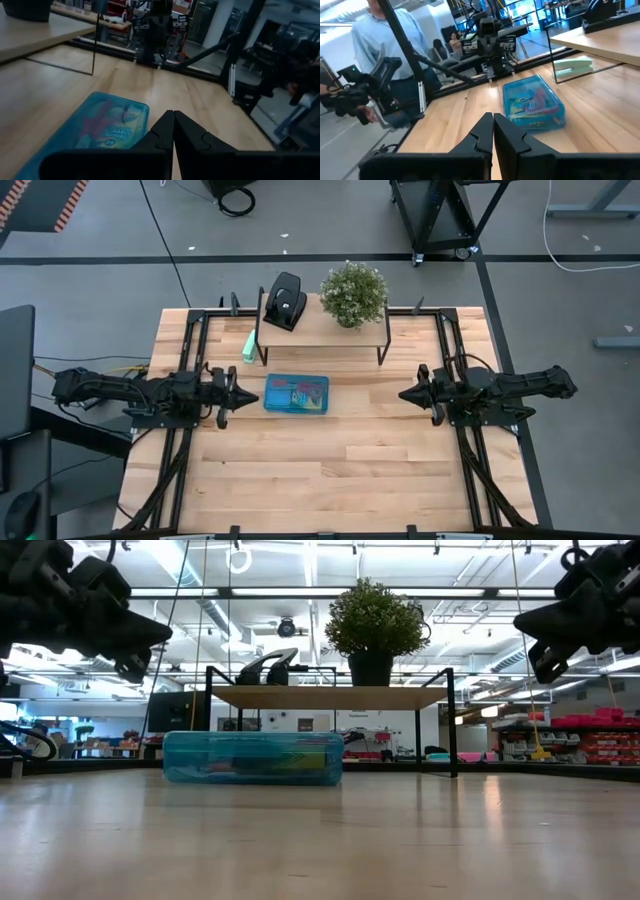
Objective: Pack school essentials
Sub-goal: Return to Home Position
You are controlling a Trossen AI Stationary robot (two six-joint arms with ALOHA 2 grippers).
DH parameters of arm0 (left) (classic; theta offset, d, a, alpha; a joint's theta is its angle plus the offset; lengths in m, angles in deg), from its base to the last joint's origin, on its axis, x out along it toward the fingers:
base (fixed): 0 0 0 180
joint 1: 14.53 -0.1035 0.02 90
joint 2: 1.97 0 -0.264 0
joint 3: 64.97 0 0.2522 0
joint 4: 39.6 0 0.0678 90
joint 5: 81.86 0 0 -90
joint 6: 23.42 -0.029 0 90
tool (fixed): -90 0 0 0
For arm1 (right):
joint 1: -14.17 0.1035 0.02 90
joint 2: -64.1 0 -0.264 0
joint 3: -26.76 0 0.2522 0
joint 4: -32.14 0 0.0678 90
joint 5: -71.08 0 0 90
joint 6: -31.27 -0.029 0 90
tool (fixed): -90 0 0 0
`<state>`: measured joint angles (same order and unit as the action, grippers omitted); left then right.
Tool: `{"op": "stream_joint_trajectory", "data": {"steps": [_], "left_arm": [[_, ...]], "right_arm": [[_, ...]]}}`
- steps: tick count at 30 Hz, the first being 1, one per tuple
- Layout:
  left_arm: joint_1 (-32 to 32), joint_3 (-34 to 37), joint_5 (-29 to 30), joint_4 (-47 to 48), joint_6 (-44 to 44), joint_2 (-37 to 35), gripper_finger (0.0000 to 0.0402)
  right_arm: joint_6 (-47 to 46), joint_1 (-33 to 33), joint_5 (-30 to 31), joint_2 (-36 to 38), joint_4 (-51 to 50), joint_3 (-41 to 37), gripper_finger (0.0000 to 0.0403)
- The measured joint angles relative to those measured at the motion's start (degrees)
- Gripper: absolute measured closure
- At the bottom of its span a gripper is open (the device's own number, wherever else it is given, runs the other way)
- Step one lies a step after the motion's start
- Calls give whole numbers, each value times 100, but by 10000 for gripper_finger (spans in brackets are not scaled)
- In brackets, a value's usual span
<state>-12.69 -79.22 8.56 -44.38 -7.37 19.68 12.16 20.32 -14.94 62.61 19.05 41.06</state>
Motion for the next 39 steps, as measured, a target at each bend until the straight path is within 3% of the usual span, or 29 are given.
{"op": "stream_joint_trajectory", "data": {"steps": [39], "left_arm": [[0,2,40,-2,-18,2,368]], "right_arm": [[-125,0,2,-1,-13,2,378]]}}
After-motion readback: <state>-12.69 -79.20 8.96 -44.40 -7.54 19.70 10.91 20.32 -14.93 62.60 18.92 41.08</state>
